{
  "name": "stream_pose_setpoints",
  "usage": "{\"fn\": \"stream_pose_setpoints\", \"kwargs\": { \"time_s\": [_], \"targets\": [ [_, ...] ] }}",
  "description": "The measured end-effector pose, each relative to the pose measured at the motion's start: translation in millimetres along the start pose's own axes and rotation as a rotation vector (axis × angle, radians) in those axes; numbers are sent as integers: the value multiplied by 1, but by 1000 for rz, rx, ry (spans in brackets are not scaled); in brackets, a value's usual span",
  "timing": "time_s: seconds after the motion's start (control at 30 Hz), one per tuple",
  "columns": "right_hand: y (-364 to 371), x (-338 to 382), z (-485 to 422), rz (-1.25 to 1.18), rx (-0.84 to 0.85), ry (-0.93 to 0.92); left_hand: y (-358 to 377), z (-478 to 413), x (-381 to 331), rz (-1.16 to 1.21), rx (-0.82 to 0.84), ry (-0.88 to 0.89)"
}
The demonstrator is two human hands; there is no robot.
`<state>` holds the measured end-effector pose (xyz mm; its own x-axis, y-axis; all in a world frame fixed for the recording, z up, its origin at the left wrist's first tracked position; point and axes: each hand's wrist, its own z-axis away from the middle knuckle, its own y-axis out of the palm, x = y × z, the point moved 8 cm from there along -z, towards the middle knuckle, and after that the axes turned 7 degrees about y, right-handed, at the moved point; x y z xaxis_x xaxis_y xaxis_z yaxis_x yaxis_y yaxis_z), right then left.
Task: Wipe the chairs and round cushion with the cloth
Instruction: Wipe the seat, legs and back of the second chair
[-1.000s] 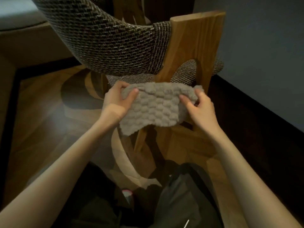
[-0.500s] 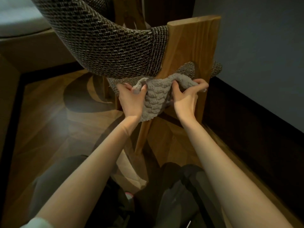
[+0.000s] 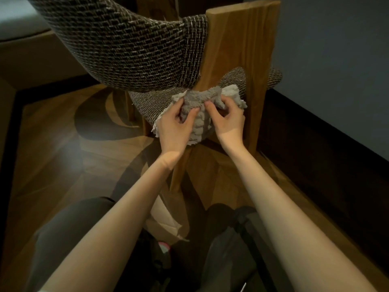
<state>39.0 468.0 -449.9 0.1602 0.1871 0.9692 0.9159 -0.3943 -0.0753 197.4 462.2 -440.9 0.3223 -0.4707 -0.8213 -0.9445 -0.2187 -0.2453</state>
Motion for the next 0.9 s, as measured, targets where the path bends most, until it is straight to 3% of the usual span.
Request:
{"fn": "stream_pose_setpoints", "kwargs": {
  "time_s": [0.27, 0.4, 0.47, 0.57, 0.73, 0.9],
  "targets": [
    [9, -41, 19, 78, -73, 39, -8, 24, 28, 10, -74, -65],
    [24, -73, 35, 33, 49, 111, -13, 49, 44, -74, -90, -37],
    [32, -94, 43, 41, 103, 159, -12, 62, 62, -207, 5, -18],
    [43, -125, 50, 5, 162, 277, -9, 71, 102, -314, 189, -175],
    [57, -163, 52, 4, 240, 344, 5, 75, 128, -127, 268, -244],
    [71, -194, 62, -28, 322, 396, 9, 88, 152, -130, 323, -251]
  ]
}}
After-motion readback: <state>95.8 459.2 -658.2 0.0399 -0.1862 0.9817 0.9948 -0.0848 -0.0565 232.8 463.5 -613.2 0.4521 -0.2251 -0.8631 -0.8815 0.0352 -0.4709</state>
